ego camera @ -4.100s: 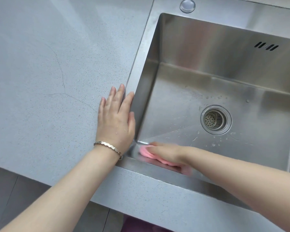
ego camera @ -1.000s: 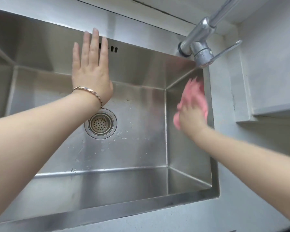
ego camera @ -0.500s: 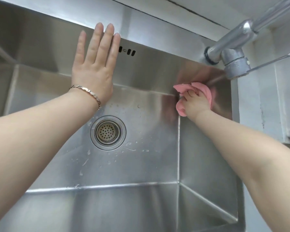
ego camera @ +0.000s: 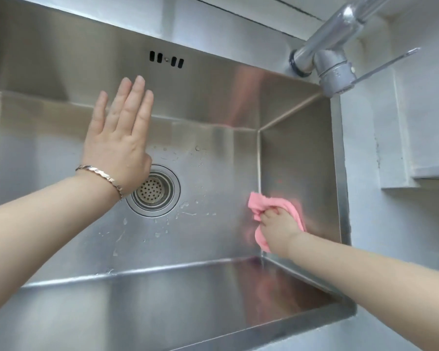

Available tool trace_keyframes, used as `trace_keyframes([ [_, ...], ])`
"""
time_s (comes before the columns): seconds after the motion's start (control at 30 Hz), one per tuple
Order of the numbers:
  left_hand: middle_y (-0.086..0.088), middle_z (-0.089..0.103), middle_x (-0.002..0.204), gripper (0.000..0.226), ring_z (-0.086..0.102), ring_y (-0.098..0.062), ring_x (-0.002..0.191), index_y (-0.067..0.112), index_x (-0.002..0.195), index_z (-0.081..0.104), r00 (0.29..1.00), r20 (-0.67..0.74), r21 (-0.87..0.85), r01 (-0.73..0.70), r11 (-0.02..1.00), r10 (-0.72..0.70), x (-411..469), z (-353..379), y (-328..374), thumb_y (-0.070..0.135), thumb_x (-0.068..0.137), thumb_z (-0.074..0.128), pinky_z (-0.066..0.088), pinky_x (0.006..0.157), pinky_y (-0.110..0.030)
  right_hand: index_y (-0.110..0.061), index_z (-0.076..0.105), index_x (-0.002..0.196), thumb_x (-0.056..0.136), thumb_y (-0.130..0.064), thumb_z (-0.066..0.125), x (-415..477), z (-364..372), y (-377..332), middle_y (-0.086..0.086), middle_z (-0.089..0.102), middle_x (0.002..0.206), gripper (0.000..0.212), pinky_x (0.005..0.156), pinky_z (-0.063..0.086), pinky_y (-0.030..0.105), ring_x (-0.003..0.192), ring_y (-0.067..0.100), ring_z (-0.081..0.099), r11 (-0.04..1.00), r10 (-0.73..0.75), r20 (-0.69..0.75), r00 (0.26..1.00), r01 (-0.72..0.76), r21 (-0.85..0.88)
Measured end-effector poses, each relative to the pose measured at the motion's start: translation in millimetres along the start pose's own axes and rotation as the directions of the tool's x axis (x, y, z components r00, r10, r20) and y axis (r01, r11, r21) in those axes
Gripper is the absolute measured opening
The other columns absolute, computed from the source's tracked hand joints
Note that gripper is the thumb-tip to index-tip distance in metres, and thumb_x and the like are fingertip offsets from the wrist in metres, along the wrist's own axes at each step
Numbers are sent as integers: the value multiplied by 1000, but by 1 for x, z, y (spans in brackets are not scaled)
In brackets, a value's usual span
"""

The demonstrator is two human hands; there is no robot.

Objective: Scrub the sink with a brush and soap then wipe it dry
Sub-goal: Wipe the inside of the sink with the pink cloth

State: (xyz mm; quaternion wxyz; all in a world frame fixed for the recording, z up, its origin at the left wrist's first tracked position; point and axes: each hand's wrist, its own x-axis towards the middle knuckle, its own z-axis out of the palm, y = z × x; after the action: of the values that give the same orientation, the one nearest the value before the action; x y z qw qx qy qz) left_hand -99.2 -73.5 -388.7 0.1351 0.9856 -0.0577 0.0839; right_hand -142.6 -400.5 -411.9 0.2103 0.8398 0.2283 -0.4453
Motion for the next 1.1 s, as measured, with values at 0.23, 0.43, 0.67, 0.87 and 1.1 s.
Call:
trace_keyframes([
  [0.23, -16, 19, 152, 85, 17, -30, 141, -2, 142, 28, 968, 249, 0, 17, 1000, -16, -16, -1, 0, -1, 64, 64, -6, 113, -32, -24, 66, 113, 88, -29, 54, -7, -11, 4, -1, 58, 128, 29, 108, 26, 31, 125, 16, 46, 993, 9, -13, 1000, -7, 116],
  [0.43, -11, 6, 155, 80, 3, -22, 144, 2, 145, 20, 944, 321, -54, 100, 994, -77, -30, -4, -16, 2, 75, 57, 2, 116, -36, -26, 56, 91, 90, -26, 27, 69, -55, -22, 5, 56, 110, 30, 96, 36, 29, 99, 16, 45, 528, 662, -362, 656, -66, 847],
  [0.67, -21, 27, 149, 78, 24, -34, 138, -6, 137, 36, 945, 305, -51, 137, 989, -115, -43, 0, -32, -5, 64, 64, 20, 111, -44, -35, 38, 132, 74, -60, 25, 138, -114, -81, 7, 42, 142, 65, 110, 27, 51, 132, 37, 38, 248, 717, -86, 692, -138, 959],
  [0.87, -15, 14, 154, 71, 11, -28, 143, 0, 142, 27, 875, 229, 26, 433, 901, -427, -47, -18, -70, -3, 76, 53, 9, 116, -40, -29, 13, 150, 94, -47, 37, 151, -148, -160, -2, 1, 159, 63, 114, -9, 41, 143, 35, -12, 707, 333, -515, 790, 152, 691],
  [1.1, -30, 35, 141, 61, 31, -45, 131, -8, 125, 48, 867, 146, 151, 456, 877, -476, -70, -62, -112, 5, 66, 43, 22, 108, -54, -33, 30, 145, 91, -44, 49, 146, -175, -280, 0, 14, 158, 58, 113, -1, 42, 144, 36, -2, 805, -258, -636, 728, 526, 274],
])
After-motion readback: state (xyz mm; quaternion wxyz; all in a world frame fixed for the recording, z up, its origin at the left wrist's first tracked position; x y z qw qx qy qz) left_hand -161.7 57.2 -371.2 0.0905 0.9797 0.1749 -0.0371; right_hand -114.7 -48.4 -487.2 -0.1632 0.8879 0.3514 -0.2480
